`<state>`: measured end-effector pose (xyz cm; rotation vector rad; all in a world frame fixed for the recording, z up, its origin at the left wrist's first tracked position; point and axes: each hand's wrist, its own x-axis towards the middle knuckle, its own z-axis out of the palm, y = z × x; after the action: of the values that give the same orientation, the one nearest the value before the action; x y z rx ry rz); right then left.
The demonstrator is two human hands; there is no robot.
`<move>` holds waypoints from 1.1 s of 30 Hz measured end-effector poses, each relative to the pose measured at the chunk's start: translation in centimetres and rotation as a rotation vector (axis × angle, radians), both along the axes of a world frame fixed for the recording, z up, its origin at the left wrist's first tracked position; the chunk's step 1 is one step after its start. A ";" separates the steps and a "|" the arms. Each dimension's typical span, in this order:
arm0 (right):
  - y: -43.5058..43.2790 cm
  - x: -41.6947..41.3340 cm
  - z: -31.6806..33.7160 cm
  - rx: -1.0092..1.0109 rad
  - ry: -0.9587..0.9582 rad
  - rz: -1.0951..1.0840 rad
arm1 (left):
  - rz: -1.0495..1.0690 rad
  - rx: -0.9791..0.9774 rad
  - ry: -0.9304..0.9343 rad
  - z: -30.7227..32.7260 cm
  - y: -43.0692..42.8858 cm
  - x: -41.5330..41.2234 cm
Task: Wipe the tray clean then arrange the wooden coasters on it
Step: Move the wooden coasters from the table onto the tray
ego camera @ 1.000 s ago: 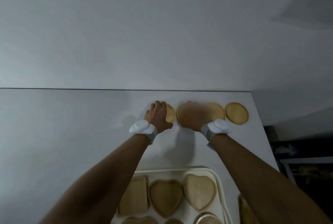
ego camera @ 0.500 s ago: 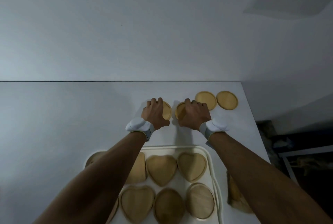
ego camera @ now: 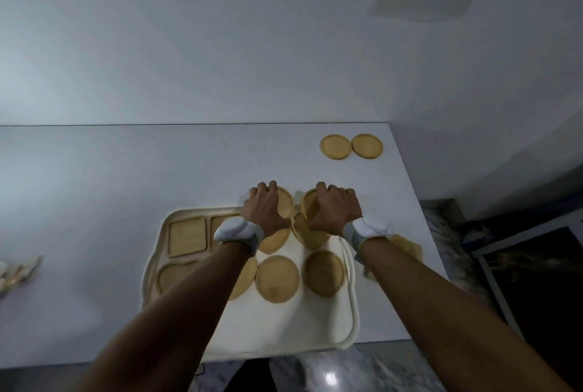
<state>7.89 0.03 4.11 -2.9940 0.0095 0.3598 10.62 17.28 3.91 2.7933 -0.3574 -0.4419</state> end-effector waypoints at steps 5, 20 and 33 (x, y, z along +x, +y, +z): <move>0.8 -5.5 -0.3 -0.019 -0.018 0.000 | -0.008 0.008 -0.016 -0.2 0.4 -5.3; 2.4 -16.6 -3.5 0.016 0.051 -0.002 | -0.024 0.065 0.051 -2.8 2.1 -17.3; 3.3 -19.5 -4.2 0.042 0.114 -0.025 | -0.023 0.045 0.132 -4.1 3.0 -20.4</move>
<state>-11.60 3.30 -0.07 -2.9248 0.0495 0.5204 -9.80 20.28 -0.15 2.7869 -0.3541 -0.6438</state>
